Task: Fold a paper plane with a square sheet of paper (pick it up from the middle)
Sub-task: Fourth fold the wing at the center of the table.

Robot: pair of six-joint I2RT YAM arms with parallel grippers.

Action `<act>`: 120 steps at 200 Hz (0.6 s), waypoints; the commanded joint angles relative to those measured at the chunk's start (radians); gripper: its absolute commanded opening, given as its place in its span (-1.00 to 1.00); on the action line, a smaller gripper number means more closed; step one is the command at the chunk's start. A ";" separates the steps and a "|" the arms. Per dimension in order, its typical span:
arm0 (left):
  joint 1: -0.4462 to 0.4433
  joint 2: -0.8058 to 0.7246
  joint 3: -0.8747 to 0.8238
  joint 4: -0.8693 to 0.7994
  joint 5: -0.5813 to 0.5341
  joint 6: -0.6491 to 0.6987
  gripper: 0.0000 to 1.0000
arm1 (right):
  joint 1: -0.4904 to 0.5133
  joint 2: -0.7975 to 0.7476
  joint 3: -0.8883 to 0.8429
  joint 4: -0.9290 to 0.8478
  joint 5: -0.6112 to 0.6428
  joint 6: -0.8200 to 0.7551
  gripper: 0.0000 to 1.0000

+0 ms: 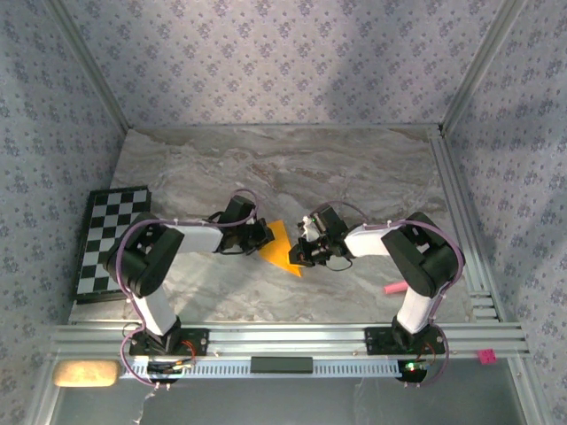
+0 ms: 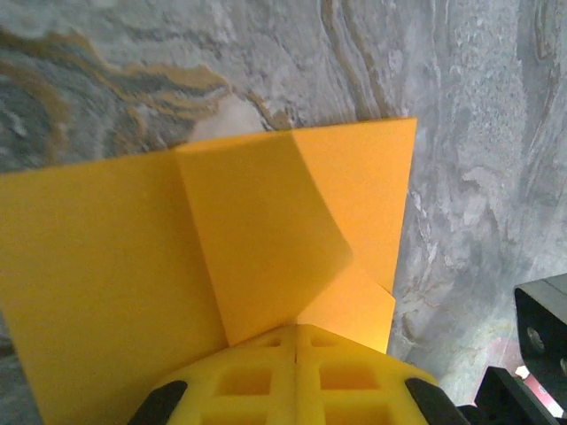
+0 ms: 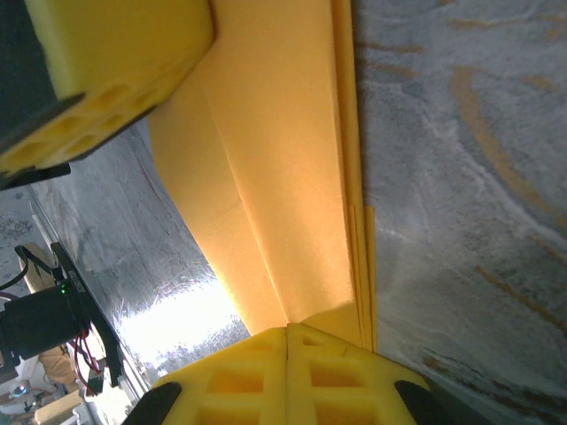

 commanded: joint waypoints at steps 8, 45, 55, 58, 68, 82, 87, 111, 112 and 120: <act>0.068 0.033 0.019 -0.063 -0.079 0.054 -0.86 | 0.017 0.053 -0.065 -0.185 0.092 -0.016 -1.00; 0.125 0.042 0.039 -0.090 -0.065 0.102 -0.85 | 0.019 0.056 -0.067 -0.183 0.085 -0.018 -1.00; 0.144 0.047 0.045 -0.090 -0.057 0.114 -0.85 | 0.020 0.057 -0.068 -0.184 0.083 -0.018 -1.00; 0.150 0.049 0.049 -0.091 -0.053 0.119 -0.85 | 0.019 0.058 -0.069 -0.184 0.083 -0.019 -1.00; 0.166 0.057 0.062 -0.101 -0.055 0.132 -0.85 | 0.020 0.059 -0.068 -0.183 0.082 -0.019 -1.00; 0.184 0.073 0.089 -0.128 -0.058 0.153 -0.85 | 0.020 0.060 -0.068 -0.183 0.082 -0.020 -1.00; 0.190 0.075 0.097 -0.135 -0.057 0.158 -0.85 | 0.020 0.061 -0.069 -0.183 0.081 -0.021 -1.00; 0.209 0.071 0.127 -0.158 -0.051 0.170 -0.85 | 0.020 0.059 -0.068 -0.185 0.080 -0.022 -1.00; 0.211 0.071 0.128 -0.158 -0.050 0.170 -0.85 | 0.019 0.059 -0.068 -0.186 0.079 -0.022 -1.00; 0.211 0.065 0.136 -0.160 -0.039 0.170 -0.85 | 0.019 0.059 -0.069 -0.185 0.080 -0.022 -1.00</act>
